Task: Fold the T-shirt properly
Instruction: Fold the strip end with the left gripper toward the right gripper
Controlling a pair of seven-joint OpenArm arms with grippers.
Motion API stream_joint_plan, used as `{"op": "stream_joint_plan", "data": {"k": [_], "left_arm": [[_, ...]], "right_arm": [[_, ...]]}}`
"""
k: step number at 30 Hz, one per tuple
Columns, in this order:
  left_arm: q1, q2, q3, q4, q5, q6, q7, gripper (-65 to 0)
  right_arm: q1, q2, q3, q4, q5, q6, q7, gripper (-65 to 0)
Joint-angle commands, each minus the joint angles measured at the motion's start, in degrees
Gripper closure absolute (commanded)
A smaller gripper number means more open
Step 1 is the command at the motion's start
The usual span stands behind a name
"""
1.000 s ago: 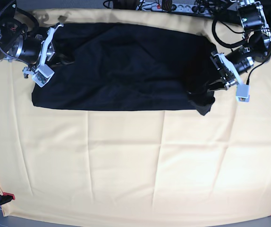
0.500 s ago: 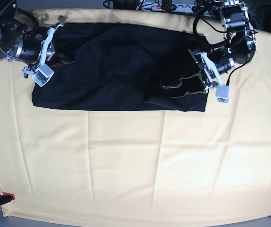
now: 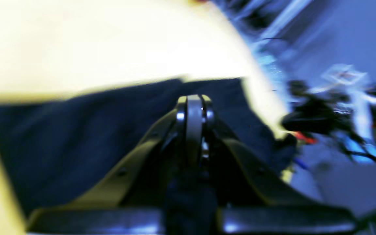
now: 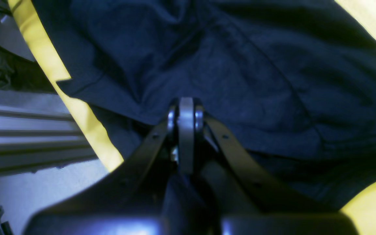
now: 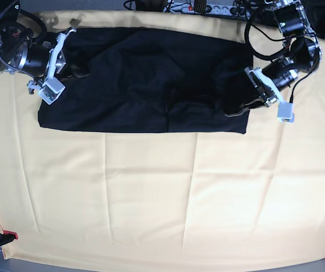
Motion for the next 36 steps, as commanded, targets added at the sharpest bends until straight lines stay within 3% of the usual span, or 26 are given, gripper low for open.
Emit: {"op": "stream_joint_plan", "data": {"k": [1,6,8,10,17,21,27,32,36], "left_arm": [[-0.48,-0.44,0.04,1.03,-0.52,0.09,-1.86,0.0],[-0.52,-1.73,0.02,1.05,0.81,-0.2,-3.04,0.0],[-0.63,-1.92,0.02,1.03,4.81,0.07,-5.11,0.0],[-0.61,-1.9,0.5,0.94,8.79,2.45,-7.28,0.0],[-0.63,-1.9,9.33,0.92,16.76,3.54,-8.87,0.0],[-0.61,-1.9,14.62,0.94,14.25,2.93,-6.32,0.0],[-0.66,-1.95,19.52,1.01,0.37,-5.46,4.46,0.0],[-0.66,-1.95,14.97,4.98,0.52,-5.46,1.84,0.0],[-0.59,-1.92,7.45,8.44,10.25,-0.39,-4.37,0.0]], "right_arm": [[0.24,0.81,0.42,1.03,1.22,0.28,2.08,0.0],[0.28,0.81,0.42,1.03,1.01,0.28,2.62,0.0],[0.31,0.83,0.42,1.03,1.03,0.28,2.6,0.0],[0.31,0.81,0.42,1.03,1.07,0.28,2.64,0.0],[0.31,0.83,0.44,1.03,1.18,0.28,2.67,0.0],[0.31,0.83,0.44,1.03,1.05,0.28,2.64,0.0],[0.31,0.83,0.44,1.03,1.01,0.28,2.64,0.0],[0.31,0.81,0.44,1.03,1.01,0.28,2.67,0.0],[0.31,0.83,0.44,1.03,1.01,0.28,2.67,0.0]]}}
